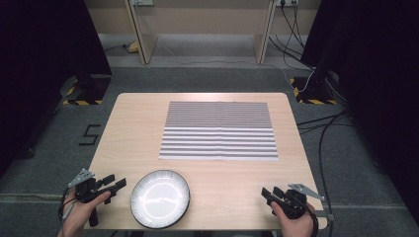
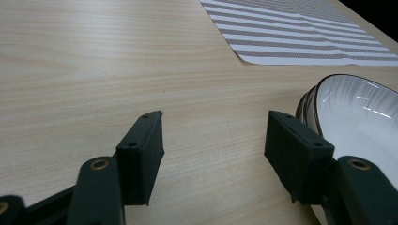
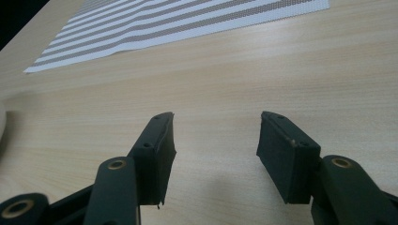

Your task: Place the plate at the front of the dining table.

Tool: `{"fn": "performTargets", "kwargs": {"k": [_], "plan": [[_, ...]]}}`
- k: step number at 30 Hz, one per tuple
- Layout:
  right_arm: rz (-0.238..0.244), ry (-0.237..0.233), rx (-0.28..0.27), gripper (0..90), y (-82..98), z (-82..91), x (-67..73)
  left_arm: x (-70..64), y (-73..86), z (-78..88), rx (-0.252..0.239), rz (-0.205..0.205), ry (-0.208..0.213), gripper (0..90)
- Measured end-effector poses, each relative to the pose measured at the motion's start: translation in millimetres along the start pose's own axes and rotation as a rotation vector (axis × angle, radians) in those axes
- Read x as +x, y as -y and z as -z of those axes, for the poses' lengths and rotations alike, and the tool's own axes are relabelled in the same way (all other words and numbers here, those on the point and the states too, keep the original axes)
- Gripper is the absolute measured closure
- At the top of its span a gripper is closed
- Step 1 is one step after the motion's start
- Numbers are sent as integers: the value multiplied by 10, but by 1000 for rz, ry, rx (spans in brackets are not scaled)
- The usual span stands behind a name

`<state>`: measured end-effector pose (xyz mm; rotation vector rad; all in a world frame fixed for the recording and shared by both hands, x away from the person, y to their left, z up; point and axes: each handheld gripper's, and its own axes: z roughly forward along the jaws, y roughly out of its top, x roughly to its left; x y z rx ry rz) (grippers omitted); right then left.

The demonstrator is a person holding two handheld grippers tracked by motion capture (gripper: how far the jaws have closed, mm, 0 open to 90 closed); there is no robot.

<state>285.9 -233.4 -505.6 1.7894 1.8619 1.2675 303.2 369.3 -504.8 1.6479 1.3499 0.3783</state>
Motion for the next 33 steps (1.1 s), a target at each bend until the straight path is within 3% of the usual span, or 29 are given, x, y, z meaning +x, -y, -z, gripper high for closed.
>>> {"fn": "performTargets", "kwargs": {"k": [7,14,19,27,33], "plan": [[14,-37,14,468,-23,-5,87,-28,-14,51,-2,15,30,383],[36,-93,52,490,-70,-75,279,-164,-30,81,14,8,95,423],[76,-136,76,494,-171,-143,493,-257,-59,85,21,2,125,436],[137,-166,103,485,-275,-307,752,-359,-52,71,46,-13,165,455],[130,-221,120,485,-327,-479,964,-393,-21,54,69,-16,185,466]]}}
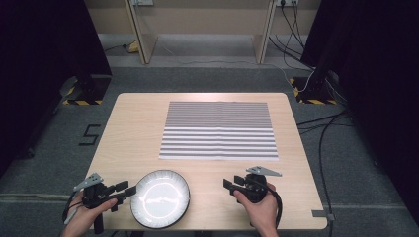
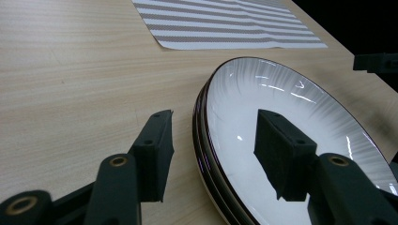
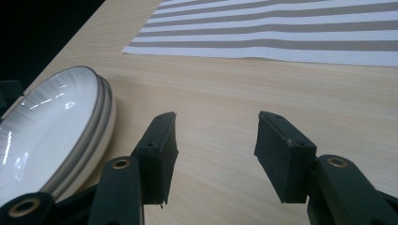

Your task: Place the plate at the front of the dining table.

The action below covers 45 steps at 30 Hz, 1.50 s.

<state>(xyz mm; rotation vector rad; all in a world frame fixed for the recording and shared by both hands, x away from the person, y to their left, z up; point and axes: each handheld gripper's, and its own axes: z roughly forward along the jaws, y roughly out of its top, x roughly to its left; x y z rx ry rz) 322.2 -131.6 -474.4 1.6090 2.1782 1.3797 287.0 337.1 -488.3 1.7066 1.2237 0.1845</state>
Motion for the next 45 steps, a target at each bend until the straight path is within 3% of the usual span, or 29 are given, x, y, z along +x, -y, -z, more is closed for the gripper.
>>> {"fn": "performTargets", "kwargs": {"k": [7,16,21,26,29,39,45], "plan": [[45,-57,48,520,-37,-202,253,10,1,-3,29,7,3,501],[62,-141,103,597,-45,-386,577,-20,46,-49,70,17,19,522],[59,-181,130,674,-61,-484,724,-35,36,-61,83,1,27,524],[61,-194,176,705,-30,-570,819,-52,39,-79,102,-4,28,534],[61,-200,210,769,6,-608,866,-72,44,-88,107,-12,27,547],[67,-153,248,841,-29,-609,922,-84,29,-87,132,-21,-6,636],[-8,-171,271,849,-34,-650,915,-95,23,-109,166,-24,-29,663]]}}
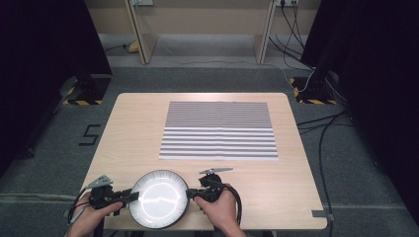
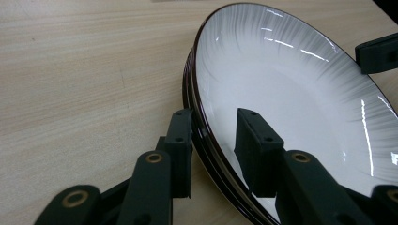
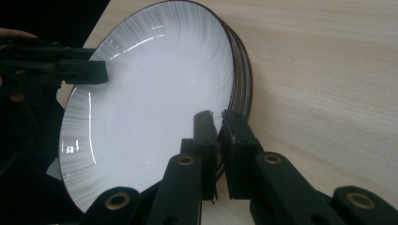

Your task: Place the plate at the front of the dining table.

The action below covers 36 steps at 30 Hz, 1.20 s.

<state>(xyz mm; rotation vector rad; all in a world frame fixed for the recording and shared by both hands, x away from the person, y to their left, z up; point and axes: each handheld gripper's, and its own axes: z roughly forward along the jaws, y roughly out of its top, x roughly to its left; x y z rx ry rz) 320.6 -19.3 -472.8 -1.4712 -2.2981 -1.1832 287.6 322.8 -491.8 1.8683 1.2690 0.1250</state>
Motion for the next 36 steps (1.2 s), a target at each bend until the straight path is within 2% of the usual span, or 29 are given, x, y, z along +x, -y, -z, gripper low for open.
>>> {"fn": "performTargets", "kwargs": {"k": [3,9,14,16,21,27,32,36], "plan": [[-19,-23,5,846,1,-48,12,14,-21,18,6,27,13,664],[-38,-15,5,820,-7,-128,35,52,-39,82,20,63,30,698],[-38,-16,33,785,-16,-159,53,53,-28,104,22,68,24,699],[-60,-30,46,738,-28,-166,59,53,-26,109,22,68,23,698],[-93,-37,64,701,-35,-179,79,46,-19,113,19,71,20,699],[-104,-51,69,671,-31,-172,86,47,-14,118,18,70,20,699],[-92,-43,71,649,-12,-168,123,50,-14,126,16,70,21,699],[-100,-47,77,637,7,-159,141,55,-15,130,15,73,21,701]]}}
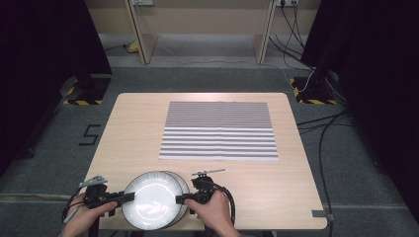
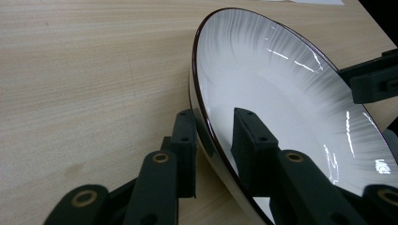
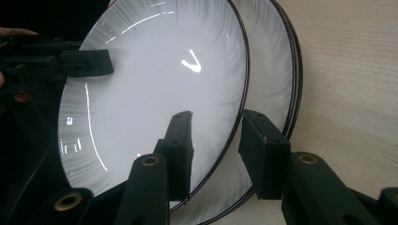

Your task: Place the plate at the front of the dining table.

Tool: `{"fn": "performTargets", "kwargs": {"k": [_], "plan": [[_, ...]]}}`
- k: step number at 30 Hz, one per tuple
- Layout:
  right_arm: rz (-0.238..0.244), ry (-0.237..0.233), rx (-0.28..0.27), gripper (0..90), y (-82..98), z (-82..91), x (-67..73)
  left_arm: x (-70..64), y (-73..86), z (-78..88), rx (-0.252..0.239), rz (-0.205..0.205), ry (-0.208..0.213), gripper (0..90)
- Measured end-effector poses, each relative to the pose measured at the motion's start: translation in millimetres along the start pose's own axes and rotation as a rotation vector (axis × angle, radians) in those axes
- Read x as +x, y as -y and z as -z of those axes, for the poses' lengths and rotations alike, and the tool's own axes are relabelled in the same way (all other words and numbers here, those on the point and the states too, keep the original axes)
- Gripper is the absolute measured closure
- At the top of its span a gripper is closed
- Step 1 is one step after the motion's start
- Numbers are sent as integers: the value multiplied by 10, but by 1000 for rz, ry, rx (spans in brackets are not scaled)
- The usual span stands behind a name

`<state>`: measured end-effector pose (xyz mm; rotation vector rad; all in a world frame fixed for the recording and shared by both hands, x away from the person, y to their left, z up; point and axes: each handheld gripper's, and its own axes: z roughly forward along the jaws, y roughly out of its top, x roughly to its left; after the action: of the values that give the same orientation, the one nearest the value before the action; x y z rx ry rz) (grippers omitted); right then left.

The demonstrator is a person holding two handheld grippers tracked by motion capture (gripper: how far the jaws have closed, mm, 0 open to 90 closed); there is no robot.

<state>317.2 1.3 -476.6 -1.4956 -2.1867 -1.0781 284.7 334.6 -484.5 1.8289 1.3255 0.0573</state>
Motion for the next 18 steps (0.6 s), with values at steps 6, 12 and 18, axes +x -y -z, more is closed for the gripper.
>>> {"fn": "performTargets", "kwargs": {"k": [6,12,18], "plan": [[-31,-14,-22,616,31,6,-3,29,10,-13,-4,42,25,710],[-89,-75,-62,617,74,18,-86,33,15,-21,-1,50,34,712],[-103,-79,-96,638,107,9,-99,44,15,-40,0,74,50,724]]}}
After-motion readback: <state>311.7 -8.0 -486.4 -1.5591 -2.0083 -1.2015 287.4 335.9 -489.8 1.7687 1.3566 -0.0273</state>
